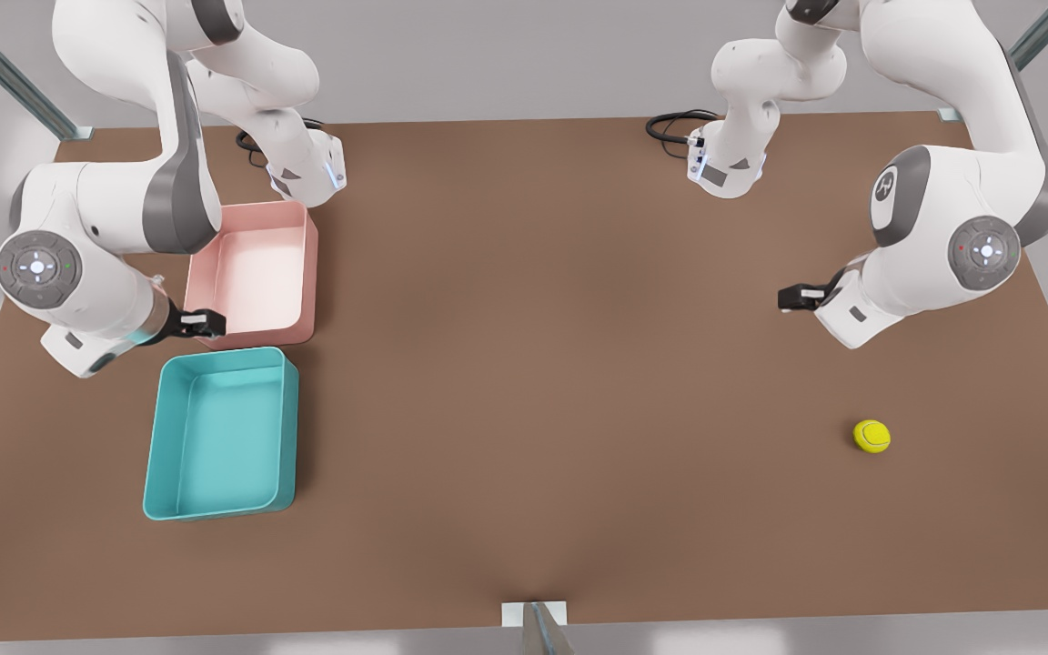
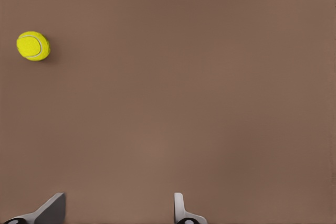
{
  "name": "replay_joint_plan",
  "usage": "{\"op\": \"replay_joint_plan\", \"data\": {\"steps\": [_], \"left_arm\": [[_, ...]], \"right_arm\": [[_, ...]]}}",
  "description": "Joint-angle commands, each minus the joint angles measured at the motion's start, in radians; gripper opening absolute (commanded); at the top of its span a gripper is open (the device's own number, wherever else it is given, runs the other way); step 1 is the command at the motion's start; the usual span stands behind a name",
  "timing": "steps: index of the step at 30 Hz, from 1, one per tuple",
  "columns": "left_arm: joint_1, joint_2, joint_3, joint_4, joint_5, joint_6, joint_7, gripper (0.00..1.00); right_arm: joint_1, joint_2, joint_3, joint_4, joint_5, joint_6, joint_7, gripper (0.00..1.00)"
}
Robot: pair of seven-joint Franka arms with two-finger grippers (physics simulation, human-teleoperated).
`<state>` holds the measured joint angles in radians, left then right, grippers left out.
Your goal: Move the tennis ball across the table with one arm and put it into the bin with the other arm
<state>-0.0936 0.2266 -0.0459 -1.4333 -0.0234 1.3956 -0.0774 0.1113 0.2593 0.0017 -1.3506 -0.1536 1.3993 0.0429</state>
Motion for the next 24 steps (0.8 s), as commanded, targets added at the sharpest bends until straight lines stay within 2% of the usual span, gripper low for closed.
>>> {"op": "replay_joint_plan", "data": {"steps": [1,4,6,7,8,9,10,12,15,17,18,22,23,24], "left_arm": [[0.000,-0.001,0.000,0.001,-0.001,0.025,-0.019,1.00],[0.002,0.016,0.007,0.008,-0.001,0.029,-0.009,1.00],[0.055,0.140,0.073,0.068,-0.004,0.166,0.287,0.96],[0.109,0.255,0.075,0.146,-0.004,0.256,0.447,0.85],[0.152,0.341,0.073,0.227,-0.006,0.260,0.514,0.69],[0.199,0.416,0.075,0.287,-0.004,0.260,0.680,0.40],[0.233,0.459,0.078,0.313,-0.003,0.260,0.833,0.22],[0.310,0.566,0.092,0.367,-0.003,0.302,1.256,0.21],[0.365,0.651,0.092,0.372,0.005,0.425,1.712,0.21],[0.390,0.689,0.110,0.372,0.006,0.427,1.884,0.21],[0.391,0.697,0.133,0.370,0.006,0.457,1.999,0.21],[0.397,0.691,0.100,0.361,0.083,0.464,2.013,0.21],[0.397,0.666,0.100,0.295,0.082,0.480,2.090,0.21],[0.396,0.611,0.096,0.184,0.083,0.597,2.169,0.21]], "right_arm": [[0.002,-0.002,0.000,-0.001,-0.001,0.037,0.026,1.00],[0.004,0.003,0.000,-0.001,0.003,0.033,0.026,1.00],[0.010,0.046,-0.003,-0.001,0.002,0.020,0.023,1.00],[0.016,0.057,0.000,0.008,0.000,0.027,0.028,1.00],[0.022,0.057,0.000,0.014,0.005,0.027,0.034,1.00],[0.019,0.057,-0.003,0.033,0.008,0.029,0.034,1.00],[0.019,0.057,-0.005,0.033,0.032,0.030,0.032,1.00],[0.016,0.054,-0.009,0.050,0.043,0.029,0.029,1.00],[0.021,0.049,-0.005,0.071,0.026,0.007,0.020,1.00],[0.019,0.052,-0.008,0.070,0.025,0.007,0.022,1.00],[0.019,0.052,-0.009,0.068,0.025,0.007,0.023,1.00],[0.021,0.057,-0.008,0.065,0.025,0.009,0.022,1.00],[0.022,0.063,-0.008,0.065,0.025,0.012,0.023,1.00],[0.022,0.064,-0.008,0.064,0.025,0.015,0.023,1.00]]}}
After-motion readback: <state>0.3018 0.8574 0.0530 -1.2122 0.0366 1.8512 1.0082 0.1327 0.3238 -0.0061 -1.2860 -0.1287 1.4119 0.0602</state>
